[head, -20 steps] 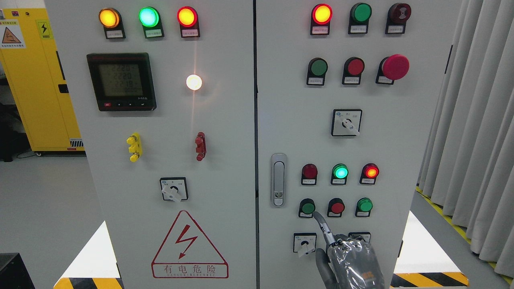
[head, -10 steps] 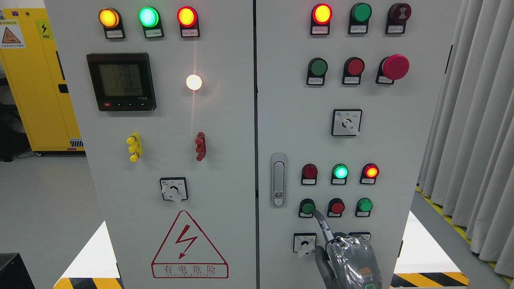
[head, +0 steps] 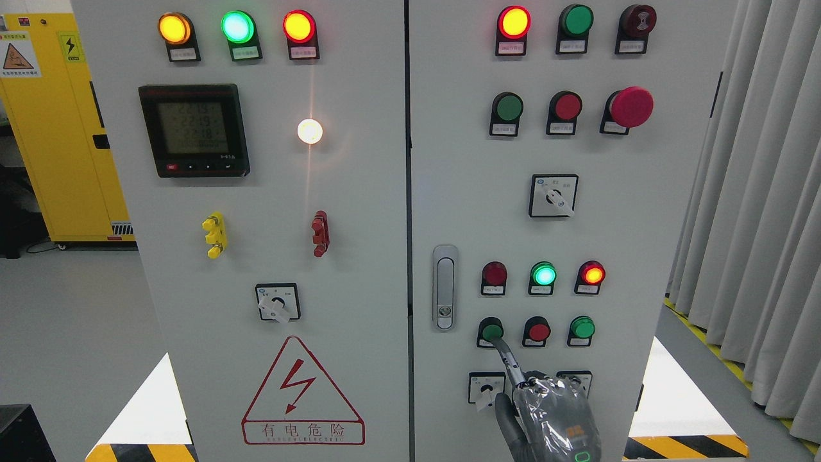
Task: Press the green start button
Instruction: 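Press the green push button with the right hand's index finger, then release the green button and lift the right finger off it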
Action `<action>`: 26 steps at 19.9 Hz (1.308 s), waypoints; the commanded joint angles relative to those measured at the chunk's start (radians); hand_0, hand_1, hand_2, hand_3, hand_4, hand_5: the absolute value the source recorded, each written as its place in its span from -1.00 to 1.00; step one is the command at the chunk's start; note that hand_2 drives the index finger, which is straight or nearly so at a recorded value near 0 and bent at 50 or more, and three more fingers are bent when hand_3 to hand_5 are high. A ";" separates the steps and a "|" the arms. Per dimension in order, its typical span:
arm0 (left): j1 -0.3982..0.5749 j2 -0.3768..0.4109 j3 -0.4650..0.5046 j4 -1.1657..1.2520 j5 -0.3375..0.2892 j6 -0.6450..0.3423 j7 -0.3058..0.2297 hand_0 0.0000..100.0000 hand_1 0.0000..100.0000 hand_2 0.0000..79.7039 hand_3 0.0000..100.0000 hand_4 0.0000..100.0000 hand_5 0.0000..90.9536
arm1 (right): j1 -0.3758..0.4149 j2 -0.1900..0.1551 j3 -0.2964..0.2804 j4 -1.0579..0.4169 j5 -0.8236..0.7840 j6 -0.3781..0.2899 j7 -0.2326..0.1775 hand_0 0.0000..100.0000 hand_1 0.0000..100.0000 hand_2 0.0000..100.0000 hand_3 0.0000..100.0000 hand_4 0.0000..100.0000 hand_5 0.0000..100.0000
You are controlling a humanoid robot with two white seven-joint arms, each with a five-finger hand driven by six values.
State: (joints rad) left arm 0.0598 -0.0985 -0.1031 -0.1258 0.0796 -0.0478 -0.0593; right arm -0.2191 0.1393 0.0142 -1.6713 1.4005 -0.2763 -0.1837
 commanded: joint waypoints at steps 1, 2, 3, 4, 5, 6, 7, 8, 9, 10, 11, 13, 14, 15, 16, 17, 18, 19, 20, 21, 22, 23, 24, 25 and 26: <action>0.000 0.000 0.000 0.000 0.000 0.000 -0.001 -0.76 0.11 -1.00 -1.00 -1.00 -1.00 | -0.006 0.000 0.018 0.010 -0.001 0.003 0.000 0.54 0.83 -1.00 0.80 0.79 1.00; 0.000 0.000 0.000 0.000 0.000 0.000 -0.001 -0.76 0.11 -1.00 -1.00 -1.00 -1.00 | -0.008 0.000 0.018 0.009 -0.001 0.008 0.000 0.54 0.83 -1.00 0.80 0.79 1.00; 0.000 0.000 0.000 0.000 0.000 0.000 0.001 -0.76 0.11 -1.00 -1.00 -1.00 -1.00 | -0.008 0.000 0.018 0.009 -0.003 0.017 0.000 0.54 0.83 -1.00 0.80 0.79 1.00; 0.000 0.000 0.000 0.000 0.000 0.000 -0.001 -0.76 0.11 -1.00 -1.00 -1.00 -1.00 | -0.008 0.000 0.018 0.009 -0.003 0.019 0.000 0.54 0.83 -1.00 0.80 0.79 1.00; 0.000 0.000 0.000 0.000 0.000 0.000 0.001 -0.76 0.11 -1.00 -1.00 -1.00 -1.00 | -0.009 0.000 0.018 0.010 -0.003 0.019 0.004 0.55 0.83 -1.00 0.80 0.79 1.00; 0.000 0.000 0.000 0.000 -0.001 0.000 -0.001 -0.76 0.11 -1.00 -1.00 -1.00 -1.00 | -0.012 0.000 0.018 0.010 -0.003 0.019 0.016 0.55 0.83 -1.00 0.80 0.79 1.00; 0.000 0.000 0.000 0.000 0.000 0.000 -0.001 -0.76 0.11 -1.00 -1.00 -1.00 -1.00 | -0.014 0.000 0.018 0.012 -0.005 0.019 0.021 0.56 0.83 -1.00 0.80 0.79 1.00; 0.000 0.000 0.000 0.000 0.000 0.000 -0.001 -0.76 0.11 -1.00 -1.00 -1.00 -1.00 | -0.016 0.000 0.018 0.012 -0.005 0.019 0.021 0.56 0.83 -1.00 0.80 0.79 1.00; 0.000 0.000 0.000 0.000 0.000 0.000 -0.001 -0.76 0.11 -1.00 -1.00 -1.00 -1.00 | -0.016 0.000 0.020 0.013 -0.005 0.019 0.021 0.56 0.83 -1.00 0.80 0.79 1.00; 0.000 0.000 0.000 0.000 0.000 0.000 -0.001 -0.76 0.11 -1.00 -1.00 -1.00 -1.00 | -0.016 0.000 0.020 0.015 -0.005 0.019 0.021 0.56 0.83 -1.00 0.80 0.79 1.00; 0.000 0.000 0.000 0.000 0.000 0.000 -0.001 -0.76 0.11 -1.00 -1.00 -1.00 -1.00 | -0.016 0.000 0.020 0.015 -0.005 0.019 0.023 0.57 0.82 -1.00 0.80 0.80 1.00; 0.000 0.000 0.000 0.000 0.000 0.000 -0.001 -0.76 0.11 -1.00 -1.00 -1.00 -1.00 | -0.017 0.000 0.020 0.015 -0.005 0.019 0.023 0.57 0.82 -1.00 0.80 0.80 1.00; 0.000 0.000 0.000 0.000 0.000 0.000 -0.001 -0.76 0.11 -1.00 -1.00 -1.00 -1.00 | -0.022 0.000 0.020 0.015 -0.005 0.019 0.023 0.57 0.82 -1.00 0.80 0.80 1.00; 0.000 0.000 0.000 0.000 0.000 0.000 -0.001 -0.76 0.11 -1.00 -1.00 -1.00 -1.00 | -0.023 0.000 0.020 0.015 -0.005 0.019 0.023 0.58 0.82 -1.00 0.80 0.80 1.00; 0.000 0.000 0.000 0.000 0.000 0.000 -0.001 -0.76 0.11 -1.00 -1.00 -1.00 -1.00 | -0.023 0.000 0.020 0.015 -0.005 0.019 0.024 0.58 0.82 -1.00 0.80 0.80 1.00; 0.000 0.000 0.000 0.000 0.000 0.000 -0.001 -0.76 0.11 -1.00 -1.00 -1.00 -1.00 | -0.023 0.000 0.020 0.015 -0.005 0.020 0.023 0.58 0.82 -1.00 0.80 0.80 1.00; 0.000 0.000 -0.001 0.000 0.000 0.000 -0.001 -0.76 0.11 -1.00 -1.00 -1.00 -1.00 | -0.025 0.000 0.020 0.015 -0.005 0.020 0.024 0.58 0.82 -1.00 0.80 0.80 1.00; 0.000 0.000 0.000 0.000 0.000 0.000 -0.001 -0.76 0.11 -1.00 -1.00 -1.00 -1.00 | -0.026 0.000 0.020 0.013 -0.005 0.020 0.024 0.58 0.82 -1.00 0.80 0.80 1.00; 0.000 0.000 0.000 0.000 0.000 0.000 -0.001 -0.76 0.11 -1.00 -1.00 -1.00 -1.00 | -0.028 0.000 0.020 0.013 -0.005 0.020 0.024 0.58 0.82 -1.00 0.81 0.80 1.00; 0.000 0.000 0.000 0.000 0.000 0.000 -0.001 -0.76 0.11 -1.00 -1.00 -1.00 -1.00 | -0.028 0.000 0.020 0.013 -0.005 0.020 0.024 0.58 0.82 -1.00 0.81 0.80 1.00; 0.000 0.000 0.000 0.000 0.000 0.000 -0.001 -0.76 0.11 -1.00 -1.00 -1.00 -1.00 | -0.028 0.000 0.020 0.015 -0.005 0.020 0.024 0.58 0.82 -1.00 0.81 0.80 1.00; 0.000 0.000 0.000 0.000 0.000 0.000 0.001 -0.76 0.11 -1.00 -1.00 -1.00 -1.00 | -0.028 0.000 0.020 0.015 -0.005 0.019 0.024 0.59 0.82 -1.00 0.81 0.80 1.00; 0.000 0.000 0.000 0.000 0.000 0.000 -0.001 -0.76 0.11 -1.00 -1.00 -1.00 -1.00 | -0.028 0.000 0.020 0.015 -0.005 0.019 0.024 0.59 0.82 -1.00 0.81 0.80 1.00; 0.000 0.000 0.000 0.000 0.000 0.000 -0.001 -0.76 0.11 -1.00 -1.00 -1.00 -1.00 | -0.028 0.000 0.021 0.015 -0.005 0.020 0.024 0.59 0.82 -1.00 0.81 0.80 1.00; 0.000 0.000 -0.001 0.000 0.000 0.000 -0.001 -0.76 0.11 -1.00 -1.00 -1.00 -1.00 | -0.028 0.000 0.021 0.015 -0.005 0.019 0.024 0.60 0.82 -1.00 0.81 0.80 1.00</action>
State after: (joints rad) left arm 0.0598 -0.0983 -0.1029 -0.1258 0.0797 -0.0478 -0.0597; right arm -0.2447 0.1395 0.0199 -1.6588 1.3959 -0.2567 -0.1601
